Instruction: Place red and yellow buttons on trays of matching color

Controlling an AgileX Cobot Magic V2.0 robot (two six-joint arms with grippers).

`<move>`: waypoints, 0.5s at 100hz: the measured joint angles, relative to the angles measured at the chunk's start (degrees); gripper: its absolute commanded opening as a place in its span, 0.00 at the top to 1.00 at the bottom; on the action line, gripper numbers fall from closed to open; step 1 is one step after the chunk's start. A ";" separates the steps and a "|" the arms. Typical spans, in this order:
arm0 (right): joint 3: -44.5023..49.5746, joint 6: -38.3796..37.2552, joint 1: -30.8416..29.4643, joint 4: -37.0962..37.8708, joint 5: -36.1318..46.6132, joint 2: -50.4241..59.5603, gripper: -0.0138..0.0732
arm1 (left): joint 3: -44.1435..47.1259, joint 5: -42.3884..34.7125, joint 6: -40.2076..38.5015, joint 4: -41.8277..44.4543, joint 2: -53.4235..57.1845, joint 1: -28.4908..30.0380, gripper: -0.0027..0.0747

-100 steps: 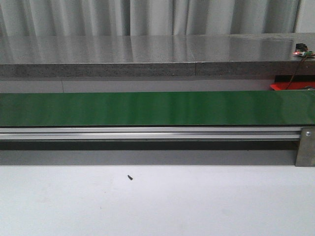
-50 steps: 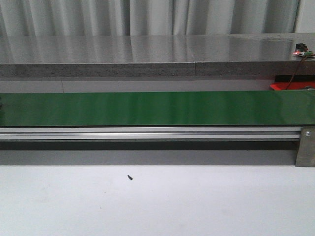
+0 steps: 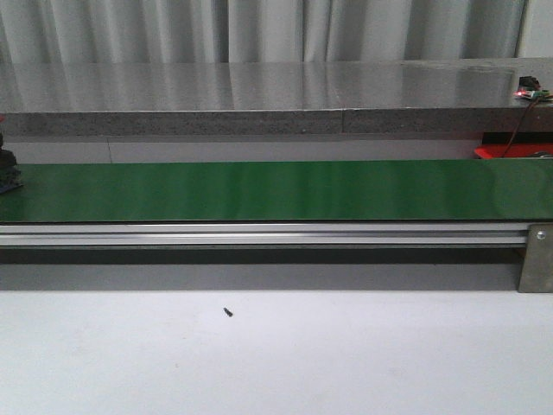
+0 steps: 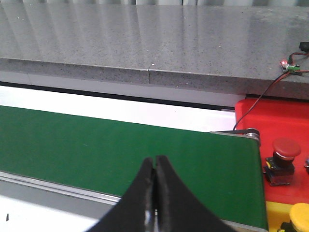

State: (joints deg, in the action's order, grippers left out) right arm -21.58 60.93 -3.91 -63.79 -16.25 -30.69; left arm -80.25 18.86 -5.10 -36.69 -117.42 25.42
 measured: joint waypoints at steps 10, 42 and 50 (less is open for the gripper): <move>0.00 0.00 0.00 0.00 0.00 0.00 0.91 | 0.00 0.15 0.00 -0.14 -0.35 -0.24 0.24; 0.00 0.00 0.00 0.00 0.00 0.00 0.91 | 0.00 0.86 0.00 -0.36 -1.03 -0.91 0.29; 0.00 0.00 0.00 0.00 0.00 0.00 0.91 | 0.00 0.94 0.00 -0.36 -1.03 -0.91 0.36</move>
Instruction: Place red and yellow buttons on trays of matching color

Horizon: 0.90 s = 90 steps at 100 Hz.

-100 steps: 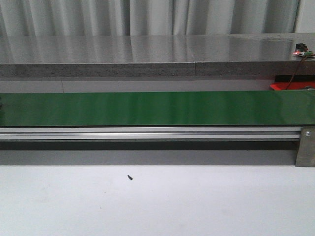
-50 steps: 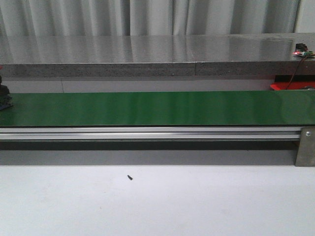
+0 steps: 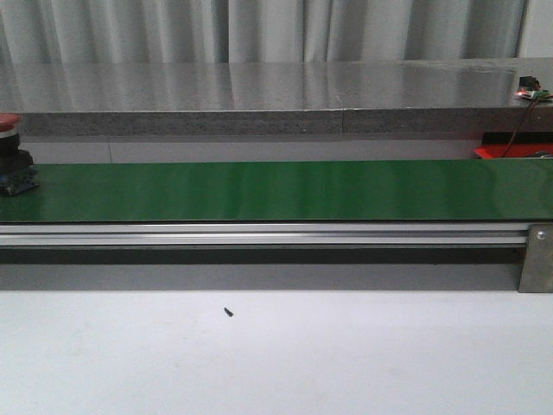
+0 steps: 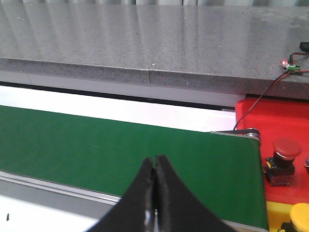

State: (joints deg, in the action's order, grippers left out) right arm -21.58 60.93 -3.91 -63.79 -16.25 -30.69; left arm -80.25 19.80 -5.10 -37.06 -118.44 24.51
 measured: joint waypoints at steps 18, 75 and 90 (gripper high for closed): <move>0.00 0.00 0.00 0.00 0.00 0.00 0.91 | 0.00 0.00 0.00 0.00 0.00 0.00 0.53; 0.00 0.00 0.00 0.00 0.00 0.00 0.91 | -0.39 2.75 0.00 -0.02 0.65 0.00 0.75; 0.00 0.00 0.00 0.00 0.00 0.00 0.91 | -0.28 6.56 2.19 1.73 3.62 0.00 0.75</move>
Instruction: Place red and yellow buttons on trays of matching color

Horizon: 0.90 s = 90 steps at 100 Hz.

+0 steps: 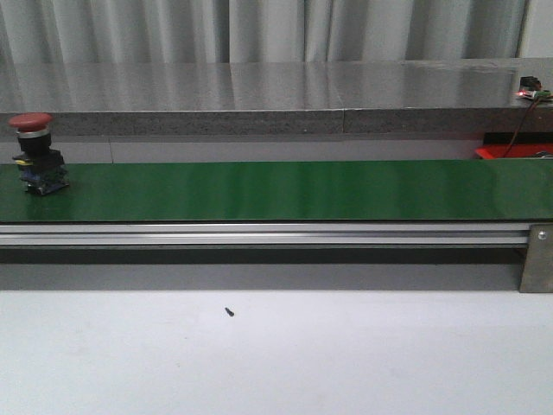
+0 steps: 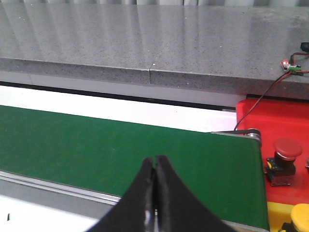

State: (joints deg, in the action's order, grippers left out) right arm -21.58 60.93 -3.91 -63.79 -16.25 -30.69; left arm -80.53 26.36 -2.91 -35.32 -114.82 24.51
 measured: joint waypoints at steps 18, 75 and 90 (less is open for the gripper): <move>0.00 0.00 0.00 0.00 0.00 0.00 0.91 | 0.00 2.69 0.86 2.28 6.08 1.27 0.75; 0.00 0.00 0.00 0.00 -0.10 0.00 0.91 | 0.00 22.77 15.34 6.79 15.57 3.39 0.75; 0.00 0.00 0.00 0.00 -0.10 0.00 0.91 | 0.00 23.41 15.43 7.53 15.57 1.28 0.75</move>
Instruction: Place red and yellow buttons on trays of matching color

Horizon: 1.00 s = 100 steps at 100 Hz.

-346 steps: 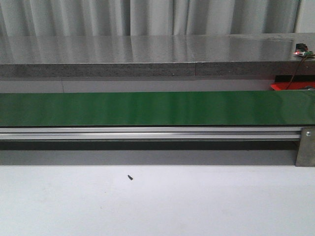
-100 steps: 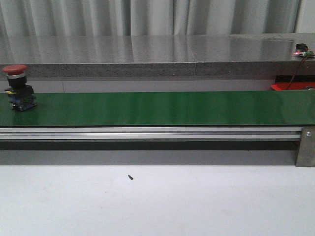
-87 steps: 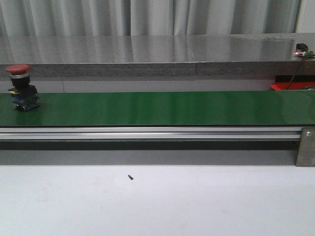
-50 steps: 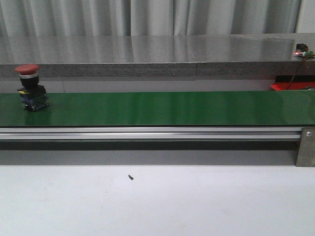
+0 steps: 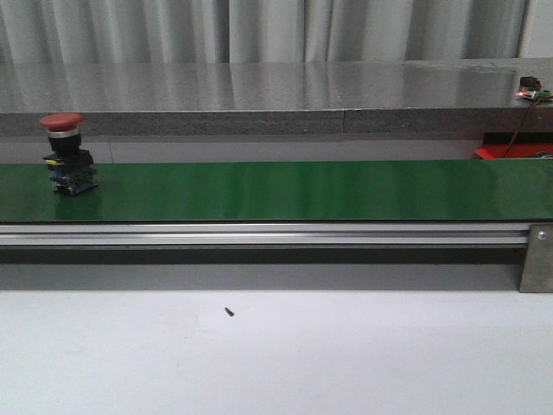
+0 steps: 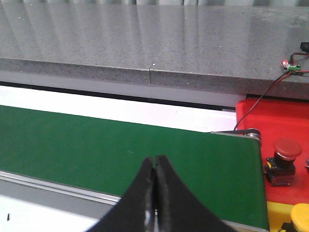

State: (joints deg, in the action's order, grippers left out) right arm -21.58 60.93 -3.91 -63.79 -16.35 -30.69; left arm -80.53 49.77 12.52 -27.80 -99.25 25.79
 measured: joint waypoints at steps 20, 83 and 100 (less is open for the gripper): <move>0.00 0.00 0.00 0.00 0.00 0.00 0.91 | 0.00 -0.02 0.26 1.31 -1.63 -2.64 0.75; 0.00 0.00 0.00 0.00 0.00 0.00 0.91 | 0.00 -0.02 0.30 1.78 -4.37 -3.36 0.21; 0.00 0.00 0.00 0.00 0.00 0.00 0.91 | 0.00 0.32 1.69 2.04 -3.13 -3.36 0.26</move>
State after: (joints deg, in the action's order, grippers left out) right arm -21.58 60.93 -3.91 -63.79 -16.35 -30.69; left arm -80.53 50.09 14.21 -25.75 -102.38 22.43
